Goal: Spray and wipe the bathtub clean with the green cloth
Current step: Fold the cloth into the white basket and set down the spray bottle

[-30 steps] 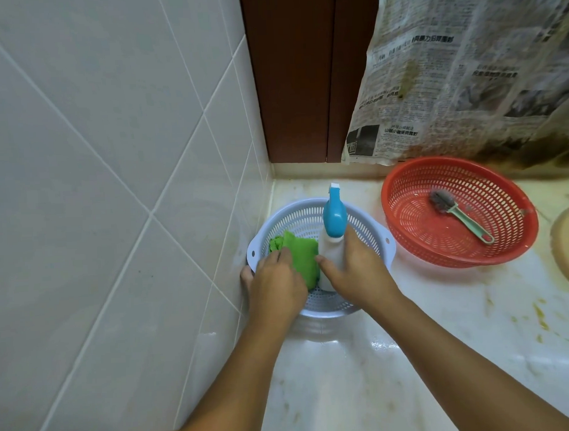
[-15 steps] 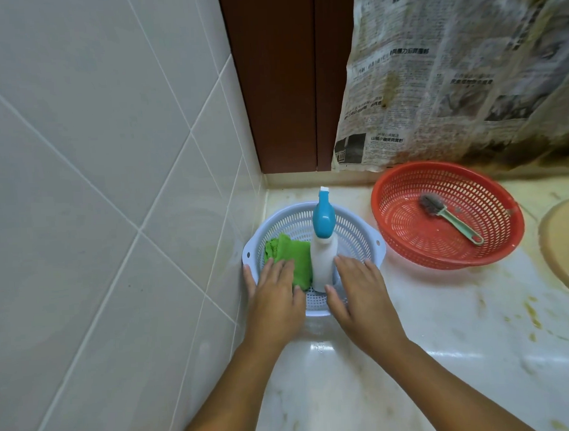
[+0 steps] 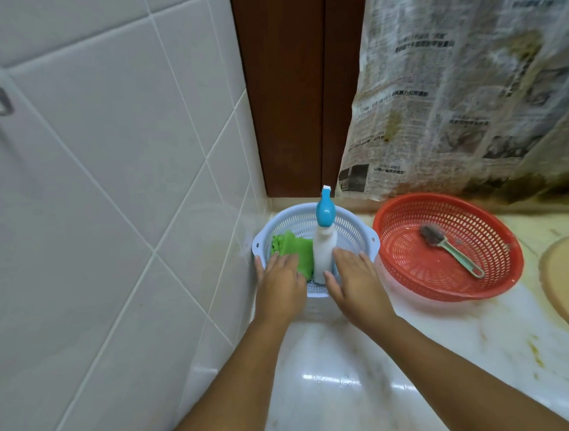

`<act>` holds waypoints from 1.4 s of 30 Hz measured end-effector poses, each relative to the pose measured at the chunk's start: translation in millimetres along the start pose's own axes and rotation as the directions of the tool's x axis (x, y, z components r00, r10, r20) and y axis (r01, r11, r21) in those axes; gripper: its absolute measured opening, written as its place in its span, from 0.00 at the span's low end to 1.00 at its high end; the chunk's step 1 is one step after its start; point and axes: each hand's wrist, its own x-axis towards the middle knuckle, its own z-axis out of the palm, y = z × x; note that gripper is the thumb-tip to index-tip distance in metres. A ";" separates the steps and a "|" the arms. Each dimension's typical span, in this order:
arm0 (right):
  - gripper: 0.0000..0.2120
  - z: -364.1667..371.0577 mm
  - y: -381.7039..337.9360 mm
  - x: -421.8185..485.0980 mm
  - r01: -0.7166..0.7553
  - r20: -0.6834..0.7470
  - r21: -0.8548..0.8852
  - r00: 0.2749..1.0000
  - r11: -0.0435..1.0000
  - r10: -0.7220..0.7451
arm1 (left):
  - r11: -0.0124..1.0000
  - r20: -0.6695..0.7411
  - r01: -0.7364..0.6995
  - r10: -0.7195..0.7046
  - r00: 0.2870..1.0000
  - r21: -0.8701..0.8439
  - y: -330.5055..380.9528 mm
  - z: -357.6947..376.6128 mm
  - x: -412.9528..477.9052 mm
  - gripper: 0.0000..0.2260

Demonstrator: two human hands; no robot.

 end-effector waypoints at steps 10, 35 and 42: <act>0.19 1.2 13.0 37.2 -0.005 0.016 -0.055 1.000 0.998 0.006 | 0.997 0.061 0.023 -0.028 0.998 0.075 5.4 -7.4 37.3 0.17; 0.11 -1.8 13.9 53.2 -0.015 -0.011 0.034 1.000 0.999 0.016 | 0.999 0.061 0.038 -0.040 0.997 0.038 4.8 -9.3 56.4 0.16; 0.17 -21.4 1.1 66.2 -0.157 -0.072 0.299 0.980 0.941 0.186 | 0.998 -0.007 0.067 -0.067 0.998 0.003 13.7 -19.6 57.8 0.19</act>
